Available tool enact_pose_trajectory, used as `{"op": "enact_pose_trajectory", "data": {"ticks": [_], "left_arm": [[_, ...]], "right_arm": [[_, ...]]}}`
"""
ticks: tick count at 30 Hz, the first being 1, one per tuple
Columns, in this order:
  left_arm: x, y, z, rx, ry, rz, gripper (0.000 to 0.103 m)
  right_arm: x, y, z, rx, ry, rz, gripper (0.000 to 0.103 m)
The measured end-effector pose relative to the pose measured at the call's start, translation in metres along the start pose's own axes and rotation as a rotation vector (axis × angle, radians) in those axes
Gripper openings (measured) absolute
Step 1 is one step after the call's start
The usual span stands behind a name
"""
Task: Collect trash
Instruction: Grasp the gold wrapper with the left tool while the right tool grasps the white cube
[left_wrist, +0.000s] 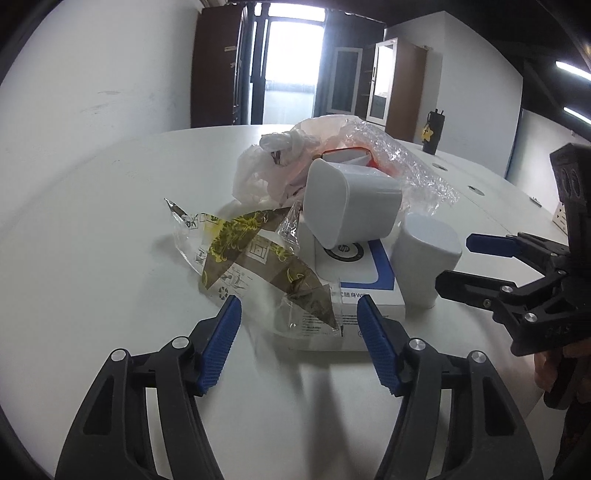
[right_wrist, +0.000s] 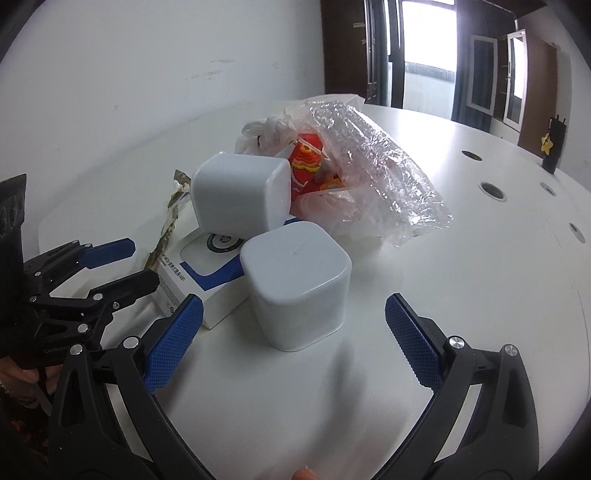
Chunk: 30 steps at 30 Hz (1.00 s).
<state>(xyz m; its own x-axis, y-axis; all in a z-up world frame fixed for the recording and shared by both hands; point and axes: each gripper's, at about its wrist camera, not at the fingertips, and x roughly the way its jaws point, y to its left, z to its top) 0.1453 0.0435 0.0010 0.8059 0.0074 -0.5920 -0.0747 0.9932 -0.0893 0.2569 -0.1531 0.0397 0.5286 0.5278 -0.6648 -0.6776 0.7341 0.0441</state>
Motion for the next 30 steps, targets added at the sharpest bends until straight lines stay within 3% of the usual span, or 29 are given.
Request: {"op": "enact_pose_trajectory", "data": {"ticks": [4,7,9,11,13,16,30], "left_arm": [[0.001,0.005,0.0,-0.021,0.01,-0.017,0.057],[0.004,0.006,-0.001,-0.021,0.026,-0.026,0.037],[0.006,0.004,-0.002,-0.019,0.031,-0.029,0.031],[0.004,0.003,-0.002,-0.008,0.022,-0.021,0.014],[0.001,0.005,0.0,-0.014,0.008,-0.009,0.007],[-0.005,0.009,0.003,-0.021,-0.009,-0.008,0.006],[-0.047,0.008,0.015,-0.019,-0.106,0.0,0.004]], "right_arm": [[0.014,-0.003,0.008,0.016,0.03,0.023,0.094],[0.018,-0.002,0.013,0.038,0.038,0.039,0.094],[0.021,-0.004,0.015,0.06,0.05,0.057,0.094],[0.027,-0.005,0.016,0.071,0.062,0.049,0.084],[0.03,-0.005,0.017,0.073,0.071,0.032,0.078],[0.031,-0.005,0.017,0.079,0.073,0.023,0.065],[-0.026,0.011,-0.014,0.094,-0.032,-0.035,0.064]]}}
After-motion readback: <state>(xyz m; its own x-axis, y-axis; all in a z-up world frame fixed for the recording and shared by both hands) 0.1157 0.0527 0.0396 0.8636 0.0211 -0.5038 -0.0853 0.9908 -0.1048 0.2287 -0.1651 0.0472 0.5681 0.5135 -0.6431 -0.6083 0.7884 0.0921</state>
